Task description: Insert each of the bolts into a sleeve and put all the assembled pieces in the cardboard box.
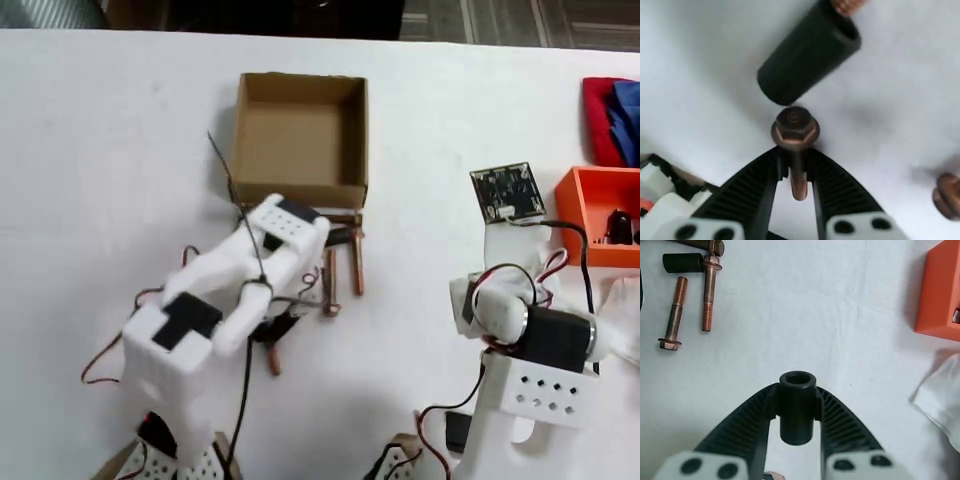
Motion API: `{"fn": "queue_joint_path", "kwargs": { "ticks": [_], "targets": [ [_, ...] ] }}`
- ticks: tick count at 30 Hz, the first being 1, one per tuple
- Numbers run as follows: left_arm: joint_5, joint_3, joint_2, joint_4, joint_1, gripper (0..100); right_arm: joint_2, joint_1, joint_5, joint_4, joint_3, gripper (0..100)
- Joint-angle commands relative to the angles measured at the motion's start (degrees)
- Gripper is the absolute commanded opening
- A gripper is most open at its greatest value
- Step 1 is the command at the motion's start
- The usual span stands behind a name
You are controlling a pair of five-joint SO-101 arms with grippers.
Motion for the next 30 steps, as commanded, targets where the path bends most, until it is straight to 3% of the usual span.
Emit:
{"fn": "queue_joint_path", "kwargs": {
  "ticks": [1, 9, 14, 19, 25, 30],
  "targets": [
    [-0.2, -2.6, 2.3, 5.2, -2.0, 7, -1.5, 0.2, 0.4, 0.4, -2.9, 2.0],
    [-0.7, -7.0, 8.2, 12.0, -2.3, 7, -1.5, 0.2, 0.4, 0.4, -2.9, 2.0],
    [-11.7, -11.4, 13.6, 12.0, -2.5, 6, -1.5, 0.2, 0.3, 0.4, -2.9, 2.0],
    [-16.3, -13.4, 14.5, 11.7, -1.3, 3, -1.5, 0.3, 0.3, 0.4, -2.9, 2.0],
    [-19.5, -12.8, 7.7, 12.1, 1.8, 3, -1.5, 0.5, 0.4, 0.4, -2.9, 2.0],
    [-19.9, -10.9, -4.3, 11.6, 0.4, 3, -1.5, 0.5, 0.4, 0.4, -2.9, 2.0]
  ]
}}
